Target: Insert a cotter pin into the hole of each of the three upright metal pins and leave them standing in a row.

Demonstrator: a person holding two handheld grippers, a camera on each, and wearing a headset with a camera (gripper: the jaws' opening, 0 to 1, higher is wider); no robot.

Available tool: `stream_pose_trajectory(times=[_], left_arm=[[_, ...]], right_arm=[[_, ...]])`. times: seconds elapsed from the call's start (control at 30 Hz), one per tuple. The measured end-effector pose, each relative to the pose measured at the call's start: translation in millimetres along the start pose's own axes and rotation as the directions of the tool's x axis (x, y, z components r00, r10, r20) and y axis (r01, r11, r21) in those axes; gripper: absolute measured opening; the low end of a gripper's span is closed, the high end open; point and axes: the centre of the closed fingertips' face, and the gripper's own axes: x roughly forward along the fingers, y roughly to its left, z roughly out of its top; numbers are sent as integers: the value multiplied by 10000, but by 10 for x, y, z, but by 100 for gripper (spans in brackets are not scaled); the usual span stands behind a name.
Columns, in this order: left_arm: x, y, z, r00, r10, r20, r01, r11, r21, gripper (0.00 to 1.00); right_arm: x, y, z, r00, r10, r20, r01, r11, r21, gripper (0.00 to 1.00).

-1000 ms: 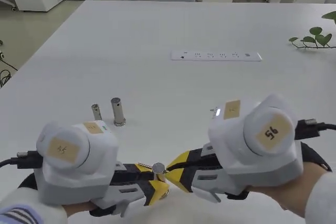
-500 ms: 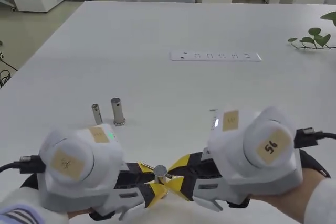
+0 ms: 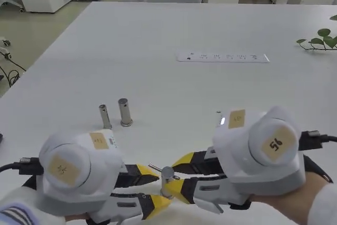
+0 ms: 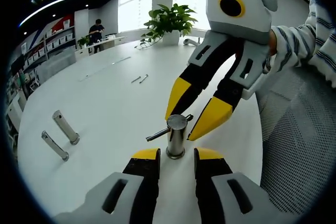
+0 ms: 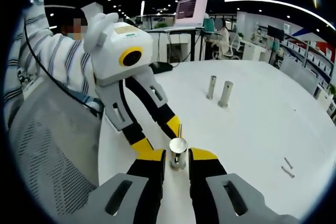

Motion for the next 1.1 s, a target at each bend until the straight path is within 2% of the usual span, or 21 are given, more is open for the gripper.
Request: stream_pose_trajectory(times=[0.13, 0.23, 0.27, 0.47, 0.6, 0.87, 1.03, 1.1], left_arm=[[-49, 9, -7, 9998, 31, 197, -28, 9999, -121, 33], [-73, 96, -55, 9988, 479, 103, -475, 9981, -381, 50], [-80, 101, -65, 9988, 484, 114, -480, 9983, -319, 54], [-137, 132, -104, 9982, 583, 169, -575, 9972, -489, 61], [-162, 165, -123, 9969, 765, 167, -755, 9956, -559, 72], [-265, 244, 2, 9920, 946, 832, -857, 9907, -1055, 79], [-303, 286, -50, 9930, 950, 696, -855, 9879, -1291, 75], [-323, 290, -40, 9924, 935, 796, -824, 9878, -1324, 75]], right_arm=[[34, -3, 4, 10000, -22, -7, 22, 10000, 88, 18], [58, -21, -17, 10000, -50, -85, 52, 9996, 272, 18], [64, -25, -22, 9999, -55, -93, 58, 9995, 318, 18], [95, -25, -43, 9999, -88, -57, 91, 9987, 500, 16], [115, -20, -46, 9999, -124, -41, 126, 9989, 458, 16], [130, -33, -41, 9999, -115, 118, 110, 9990, 426, 14], [122, -57, -40, 9998, 183, 63, -183, 9998, 30, 13], [117, -90, -44, 9997, 257, -19, -257, 9993, -279, 13]])
